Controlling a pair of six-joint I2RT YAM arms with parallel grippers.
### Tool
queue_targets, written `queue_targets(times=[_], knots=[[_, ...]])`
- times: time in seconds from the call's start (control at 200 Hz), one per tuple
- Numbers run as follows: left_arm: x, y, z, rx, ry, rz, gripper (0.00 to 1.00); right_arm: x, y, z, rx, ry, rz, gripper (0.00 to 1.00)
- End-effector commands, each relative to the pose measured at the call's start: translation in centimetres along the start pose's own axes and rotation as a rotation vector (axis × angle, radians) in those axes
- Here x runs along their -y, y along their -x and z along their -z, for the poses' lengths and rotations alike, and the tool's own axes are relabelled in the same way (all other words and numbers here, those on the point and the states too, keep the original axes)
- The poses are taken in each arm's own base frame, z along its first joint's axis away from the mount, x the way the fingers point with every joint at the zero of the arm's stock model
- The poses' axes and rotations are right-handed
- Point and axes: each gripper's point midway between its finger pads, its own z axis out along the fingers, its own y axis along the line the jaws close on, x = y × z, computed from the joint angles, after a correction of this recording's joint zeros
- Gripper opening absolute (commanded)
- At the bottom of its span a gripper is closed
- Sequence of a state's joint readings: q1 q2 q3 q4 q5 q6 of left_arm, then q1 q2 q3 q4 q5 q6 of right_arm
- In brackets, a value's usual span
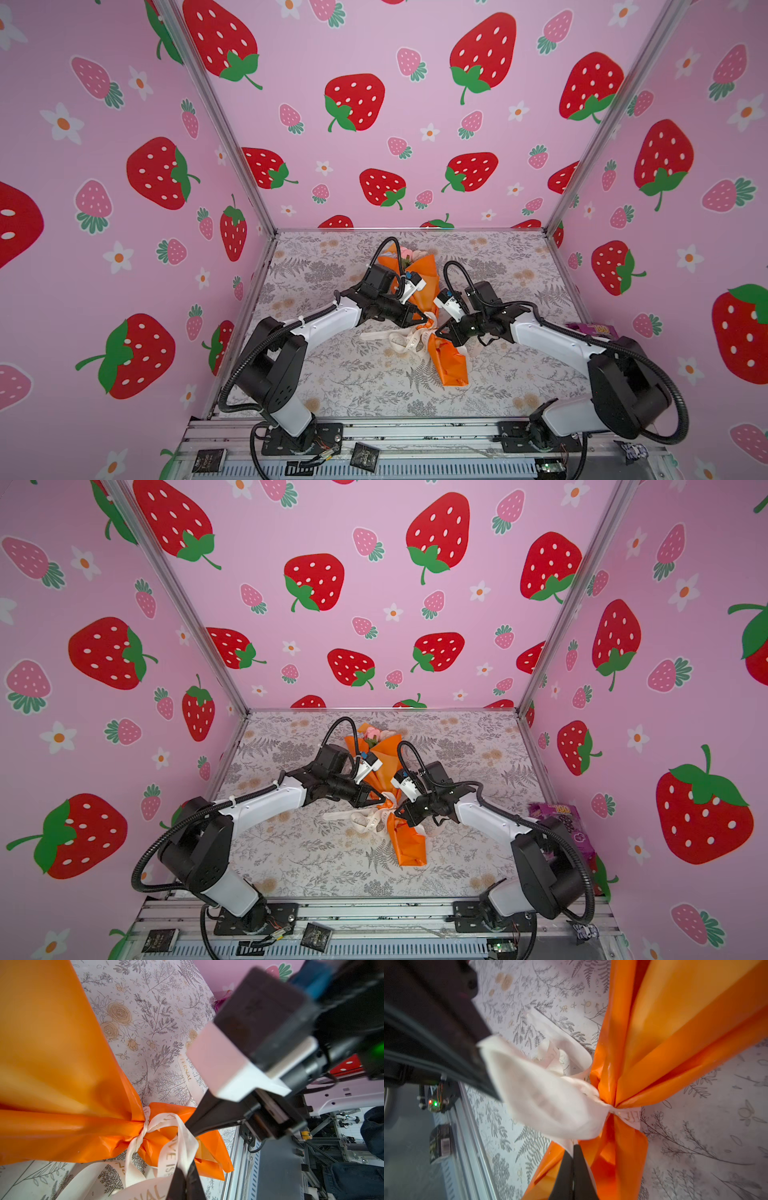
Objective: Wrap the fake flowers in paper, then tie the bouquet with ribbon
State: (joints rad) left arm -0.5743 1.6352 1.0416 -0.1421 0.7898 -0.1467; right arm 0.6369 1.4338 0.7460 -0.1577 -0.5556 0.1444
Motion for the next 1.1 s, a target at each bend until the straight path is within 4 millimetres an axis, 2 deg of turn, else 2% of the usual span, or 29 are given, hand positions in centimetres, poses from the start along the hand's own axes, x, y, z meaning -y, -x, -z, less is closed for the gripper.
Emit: queue_targets(times=[0.0, 0.145, 0.23, 0.305, 0.415, 0.63, 0.72, 0.83, 0.85, 0.92, 1.02, 1.095], knots=[[1.5, 0.2, 0.2, -0.029, -0.052, -0.014, 0.0, -0.4, 2.9, 0.8, 0.175, 0.003, -0.08, 0.0], [2.1, -0.8, -0.1, -0.068, -0.104, -0.006, 0.0, -1.0, 4.2, 1.7, 0.311, 0.04, -0.105, 0.0], [2.7, -1.0, -0.5, -0.088, -0.138, -0.002, 0.0, -1.2, 4.1, 1.5, 0.339, 0.073, -0.128, 0.0], [2.5, -1.2, -1.0, -0.095, -0.127, 0.016, 0.0, -1.6, 4.0, 1.2, 0.342, 0.113, -0.14, 0.0], [2.9, -1.0, -1.5, -0.089, -0.152, 0.031, 0.0, -0.6, 3.6, 1.1, 0.38, 0.085, -0.187, 0.0], [2.9, -2.1, -2.5, -0.122, -0.172, 0.082, 0.02, -0.3, 3.9, 1.3, 0.476, 0.119, -0.22, 0.0], [3.0, -1.8, -2.8, -0.097, -0.19, 0.1, 0.02, -1.3, 4.7, 2.0, 0.546, 0.178, -0.185, 0.0], [2.9, -1.7, -3.2, -0.086, -0.194, 0.118, 0.05, -0.9, 4.8, 1.9, 0.574, 0.169, -0.191, 0.02], [2.9, -1.8, -3.3, -0.089, -0.192, 0.118, 0.1, -0.7, 4.7, 1.8, 0.575, 0.165, -0.189, 0.03], [3.0, -2.2, -3.5, -0.109, -0.184, 0.113, 0.16, -0.5, 4.5, 1.7, 0.59, 0.155, -0.179, 0.03], [2.4, -2.9, -3.9, -0.134, -0.152, 0.122, 0.22, -0.4, 4.7, 2.4, 0.65, 0.148, -0.154, 0.03], [2.2, -3.2, -4.1, -0.138, -0.143, 0.128, 0.23, -0.4, 4.8, 2.7, 0.678, 0.146, -0.147, 0.03]])
